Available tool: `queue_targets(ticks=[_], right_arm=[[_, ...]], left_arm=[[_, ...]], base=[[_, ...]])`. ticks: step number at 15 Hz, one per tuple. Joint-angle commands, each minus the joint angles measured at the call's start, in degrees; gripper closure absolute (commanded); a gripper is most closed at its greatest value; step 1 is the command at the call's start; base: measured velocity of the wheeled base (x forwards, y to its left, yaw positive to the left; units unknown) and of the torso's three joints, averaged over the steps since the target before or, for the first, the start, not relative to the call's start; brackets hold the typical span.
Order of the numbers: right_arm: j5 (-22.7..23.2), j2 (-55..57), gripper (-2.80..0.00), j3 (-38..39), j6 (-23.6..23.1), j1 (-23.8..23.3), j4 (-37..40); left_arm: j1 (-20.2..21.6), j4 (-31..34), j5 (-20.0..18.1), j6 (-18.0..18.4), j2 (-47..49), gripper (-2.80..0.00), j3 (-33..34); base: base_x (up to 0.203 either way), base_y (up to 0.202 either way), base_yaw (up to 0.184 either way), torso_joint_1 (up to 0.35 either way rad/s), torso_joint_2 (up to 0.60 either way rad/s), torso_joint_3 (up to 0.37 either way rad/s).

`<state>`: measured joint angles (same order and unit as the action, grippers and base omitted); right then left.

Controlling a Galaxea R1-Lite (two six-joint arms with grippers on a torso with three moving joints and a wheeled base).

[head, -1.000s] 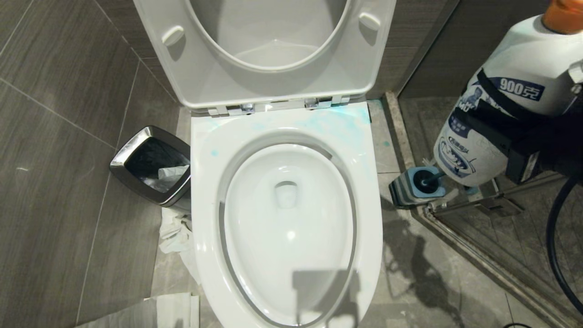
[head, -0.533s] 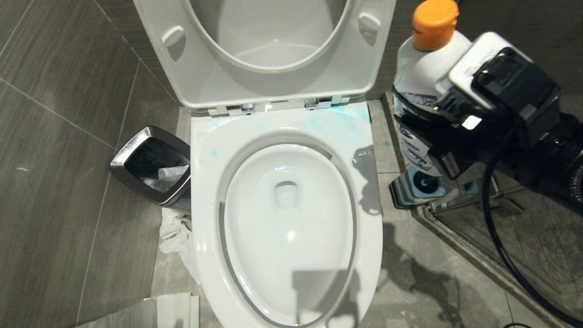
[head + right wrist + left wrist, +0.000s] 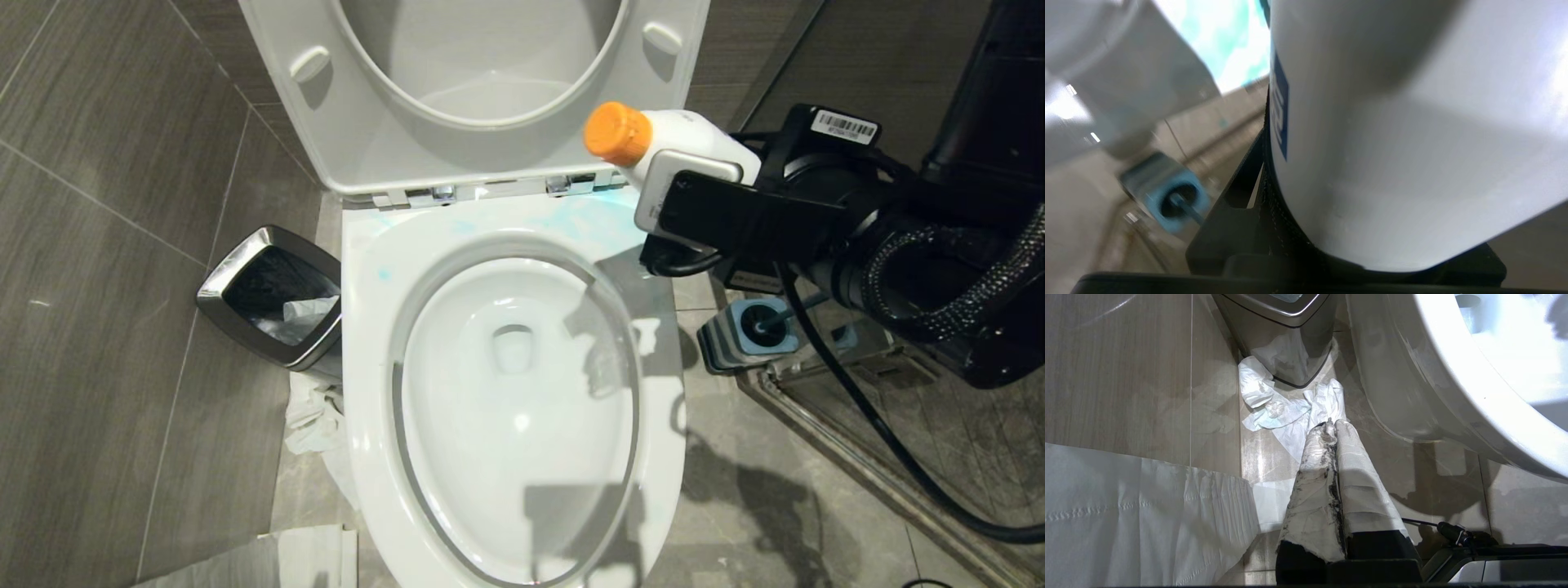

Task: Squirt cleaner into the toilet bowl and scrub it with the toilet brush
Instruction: Pour in the cleaning agent

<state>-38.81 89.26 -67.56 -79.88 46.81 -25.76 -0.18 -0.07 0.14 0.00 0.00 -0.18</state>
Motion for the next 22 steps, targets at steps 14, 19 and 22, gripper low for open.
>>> queue_targets(ticks=[14, 19, 22], right_arm=[[-12.65, 20.81, 0.0, -27.64, -56.92, 4.14, 3.59], [-15.68, 25.83, 0.0, -28.92, -77.78, 7.32, -22.37], [-18.02, 28.48, 0.0, -28.22, -78.23, 10.58, -35.72]], left_arm=[[0.01, -0.01, 0.04, 0.0, 0.09, 0.0, 0.01], [0.01, -0.01, 0.04, 0.0, 0.09, 0.0, 0.01], [0.01, -0.01, 0.04, 0.0, 0.09, 0.0, 0.01]], base=[[0.0, 0.0, 0.0, 0.0, 0.0, 0.0], [0.0, 0.0, 0.0, 0.0, 0.0, 0.0], [0.0, 0.0, 0.0, 0.0, 0.0, 0.0]])
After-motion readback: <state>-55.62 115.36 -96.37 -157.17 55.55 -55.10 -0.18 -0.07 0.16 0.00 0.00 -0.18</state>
